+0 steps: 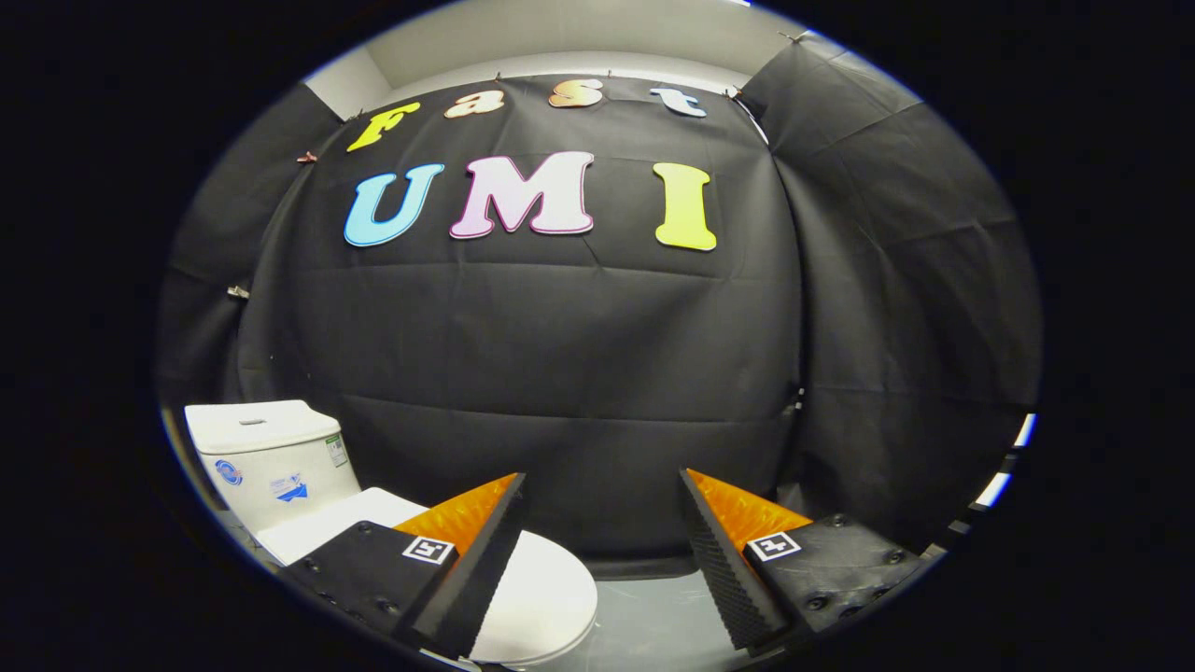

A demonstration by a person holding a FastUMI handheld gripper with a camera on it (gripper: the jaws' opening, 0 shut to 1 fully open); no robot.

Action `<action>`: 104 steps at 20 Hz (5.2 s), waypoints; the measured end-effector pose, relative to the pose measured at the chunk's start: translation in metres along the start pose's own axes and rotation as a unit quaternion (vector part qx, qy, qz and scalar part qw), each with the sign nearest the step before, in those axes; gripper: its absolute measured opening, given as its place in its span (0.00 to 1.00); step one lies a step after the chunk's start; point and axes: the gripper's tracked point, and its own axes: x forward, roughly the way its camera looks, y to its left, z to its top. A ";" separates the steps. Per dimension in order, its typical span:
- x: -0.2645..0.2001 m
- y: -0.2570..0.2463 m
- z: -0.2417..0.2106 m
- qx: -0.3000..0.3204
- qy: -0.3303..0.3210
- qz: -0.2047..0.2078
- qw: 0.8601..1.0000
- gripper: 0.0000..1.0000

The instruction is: Open the toilet lid.

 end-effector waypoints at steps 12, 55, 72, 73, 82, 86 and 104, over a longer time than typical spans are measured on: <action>-0.027 0.019 -0.018 0.018 0.028 0.005 0.999 0.98; -0.119 0.080 -0.246 0.610 0.320 -0.007 0.725 0.06; -0.102 0.108 -0.108 0.428 0.288 -0.018 0.857 0.05; -0.102 0.113 -0.099 0.416 0.287 -0.019 0.862 0.06; -0.087 0.163 -0.022 0.300 0.264 -0.027 0.916 0.06; -0.088 0.180 -0.006 0.250 0.260 -0.042 0.932 0.06; -0.079 0.277 0.062 0.172 0.243 -0.038 0.954 0.06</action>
